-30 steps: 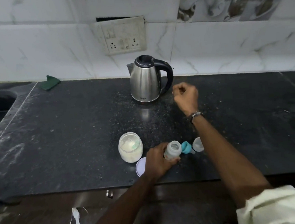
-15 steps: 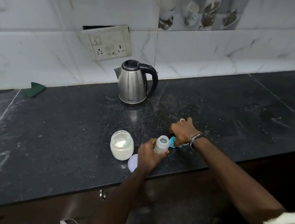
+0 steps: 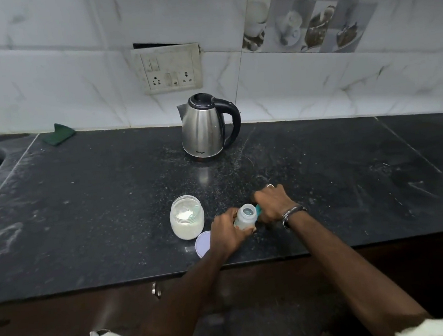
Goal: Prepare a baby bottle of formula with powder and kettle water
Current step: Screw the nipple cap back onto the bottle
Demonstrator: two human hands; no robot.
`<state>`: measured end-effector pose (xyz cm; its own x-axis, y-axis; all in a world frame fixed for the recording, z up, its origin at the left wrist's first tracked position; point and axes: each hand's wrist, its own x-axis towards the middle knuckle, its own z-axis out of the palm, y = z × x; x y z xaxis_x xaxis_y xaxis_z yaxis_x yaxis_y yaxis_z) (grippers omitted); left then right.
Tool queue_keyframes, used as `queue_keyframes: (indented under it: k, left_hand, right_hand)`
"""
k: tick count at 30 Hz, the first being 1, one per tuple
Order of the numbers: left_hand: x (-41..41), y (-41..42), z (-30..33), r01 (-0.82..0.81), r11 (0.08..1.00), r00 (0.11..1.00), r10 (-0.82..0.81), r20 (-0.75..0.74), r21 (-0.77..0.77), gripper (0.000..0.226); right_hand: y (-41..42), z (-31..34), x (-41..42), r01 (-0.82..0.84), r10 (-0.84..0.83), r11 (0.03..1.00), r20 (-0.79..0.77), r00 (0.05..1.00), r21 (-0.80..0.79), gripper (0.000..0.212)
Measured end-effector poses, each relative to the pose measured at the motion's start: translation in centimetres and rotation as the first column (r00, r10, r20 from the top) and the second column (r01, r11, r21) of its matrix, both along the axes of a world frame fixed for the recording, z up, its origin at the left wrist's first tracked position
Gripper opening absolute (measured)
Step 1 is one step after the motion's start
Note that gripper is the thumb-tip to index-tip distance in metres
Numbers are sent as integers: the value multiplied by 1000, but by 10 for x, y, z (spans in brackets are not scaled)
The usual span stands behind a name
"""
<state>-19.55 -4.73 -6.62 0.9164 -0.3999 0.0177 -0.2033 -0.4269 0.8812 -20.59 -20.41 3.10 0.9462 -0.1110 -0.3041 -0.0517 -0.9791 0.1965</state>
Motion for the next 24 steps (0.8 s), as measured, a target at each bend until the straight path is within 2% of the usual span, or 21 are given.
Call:
queue_keyframes:
  k: [5, 8, 11, 14, 19, 24]
  left_hand:
    - [0, -2, 1, 4, 1000, 1000, -5, 23, 21, 63]
    - [0, -1, 2, 1, 1000, 1000, -2, 29, 20, 62]
    - [0, 0, 1, -2, 1000, 999, 1, 34, 19, 62]
    - [0, 0, 2, 8, 1000, 999, -9, 40, 13, 61]
    - [0, 1, 3, 11, 1000, 999, -11, 46, 13, 60]
    - [1, 1, 3, 7, 1000, 999, -8, 52, 18, 62]
  right_hand:
    - [-8, 25, -3, 76, -93, 967, 61, 994, 242, 58]
    - [-6, 43, -5, 76, -102, 956, 81, 991, 282, 69]
    - [0, 57, -6, 62, -80, 951, 47, 996, 304, 66]
    - [10, 62, -6, 31, -34, 954, 3, 999, 298, 53]
    - [30, 56, -5, -117, 112, 985, 42, 993, 128, 46]
    - [37, 53, -5, -120, 118, 982, 28, 993, 144, 42]
